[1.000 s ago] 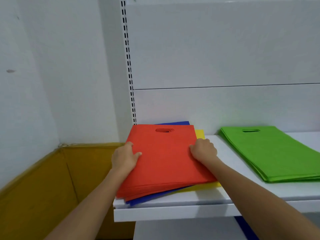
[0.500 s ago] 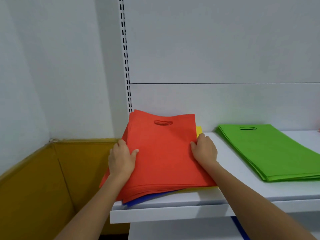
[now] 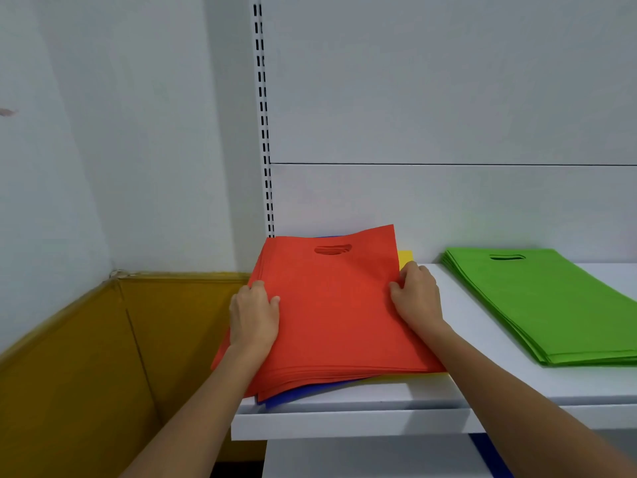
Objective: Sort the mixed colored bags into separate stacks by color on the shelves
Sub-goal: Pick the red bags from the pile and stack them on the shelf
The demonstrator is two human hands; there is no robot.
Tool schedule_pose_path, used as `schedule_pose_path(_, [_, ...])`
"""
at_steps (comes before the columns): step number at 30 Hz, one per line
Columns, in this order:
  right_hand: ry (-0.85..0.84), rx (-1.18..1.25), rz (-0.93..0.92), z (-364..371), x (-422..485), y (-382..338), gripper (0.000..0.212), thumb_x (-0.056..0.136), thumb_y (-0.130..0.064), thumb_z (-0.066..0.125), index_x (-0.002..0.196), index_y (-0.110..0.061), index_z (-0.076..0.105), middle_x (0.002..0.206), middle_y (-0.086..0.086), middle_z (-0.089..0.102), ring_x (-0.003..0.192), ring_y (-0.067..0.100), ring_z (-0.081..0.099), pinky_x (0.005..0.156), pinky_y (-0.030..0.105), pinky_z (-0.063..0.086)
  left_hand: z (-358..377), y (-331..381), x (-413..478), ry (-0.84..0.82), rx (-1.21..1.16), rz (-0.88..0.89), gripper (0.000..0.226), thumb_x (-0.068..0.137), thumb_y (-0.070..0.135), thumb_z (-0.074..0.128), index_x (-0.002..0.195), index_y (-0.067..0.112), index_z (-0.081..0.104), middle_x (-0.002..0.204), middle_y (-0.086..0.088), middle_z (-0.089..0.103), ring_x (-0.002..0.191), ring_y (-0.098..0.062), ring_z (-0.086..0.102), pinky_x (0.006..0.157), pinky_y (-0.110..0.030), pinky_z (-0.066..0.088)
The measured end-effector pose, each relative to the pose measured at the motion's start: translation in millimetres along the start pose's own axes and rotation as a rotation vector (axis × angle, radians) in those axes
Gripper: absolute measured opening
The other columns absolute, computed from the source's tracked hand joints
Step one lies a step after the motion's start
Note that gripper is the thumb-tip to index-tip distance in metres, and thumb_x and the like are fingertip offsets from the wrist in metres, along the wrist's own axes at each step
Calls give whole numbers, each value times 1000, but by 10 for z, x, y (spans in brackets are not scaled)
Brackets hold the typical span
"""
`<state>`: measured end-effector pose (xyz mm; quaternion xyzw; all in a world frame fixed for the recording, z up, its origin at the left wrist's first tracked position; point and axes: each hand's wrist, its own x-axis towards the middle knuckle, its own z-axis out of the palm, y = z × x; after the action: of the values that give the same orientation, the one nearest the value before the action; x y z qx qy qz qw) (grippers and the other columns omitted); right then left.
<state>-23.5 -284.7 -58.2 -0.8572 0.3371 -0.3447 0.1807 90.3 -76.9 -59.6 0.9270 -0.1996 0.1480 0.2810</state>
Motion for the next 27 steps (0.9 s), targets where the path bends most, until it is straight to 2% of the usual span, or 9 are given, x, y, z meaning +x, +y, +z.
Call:
schedule_pose_path(5, [27,53,-41,2,1,6,9,85,-5,52,91,2,51,91,19,55,86,34,49,66,31,27,-11,7,3,-8,34,30,36,94,24,50,122,1,52,115,-19,57,110,-32,52,91,-36,40])
schedule_pose_path(10, [-3,21,-28,13,6,18,5,86,-7,50,85,-5,45,89,17,58,85,35,52,67,36,35,37,-30,21,-41,100,1,38,97,31,43,116,1,57,117,-18,53,112,-30,47,95,-35,36])
schedule_pose_path(13, [-10,1,-22,12,10,14,7,87,-8,49,85,-7,42,93,16,58,87,34,51,68,37,36,23,-65,22,-63,148,-17,41,97,36,39,120,9,59,123,-15,49,115,-29,43,97,-35,35])
schedule_pose_path(18, [-16,-31,-28,13,2,4,9,88,-10,48,85,-9,40,96,17,57,90,34,51,70,39,37,10,-87,39,-40,177,54,38,96,36,41,121,16,61,132,-9,46,121,-26,39,100,-36,34])
schedule_pose_path(23, [2,-66,-36,-1,-5,-17,11,87,-11,48,85,-10,38,96,16,58,91,34,50,69,38,37,5,-105,53,-36,130,107,32,95,32,45,107,15,69,113,-9,63,107,-27,54,92,-37,41])
schedule_pose_path(27, [4,-88,-40,-7,-16,-28,6,87,-11,48,87,-8,42,96,17,58,92,35,51,71,40,39,-53,-71,-2,-30,238,172,33,97,32,39,111,19,66,106,-5,67,103,-24,57,90,-35,40])
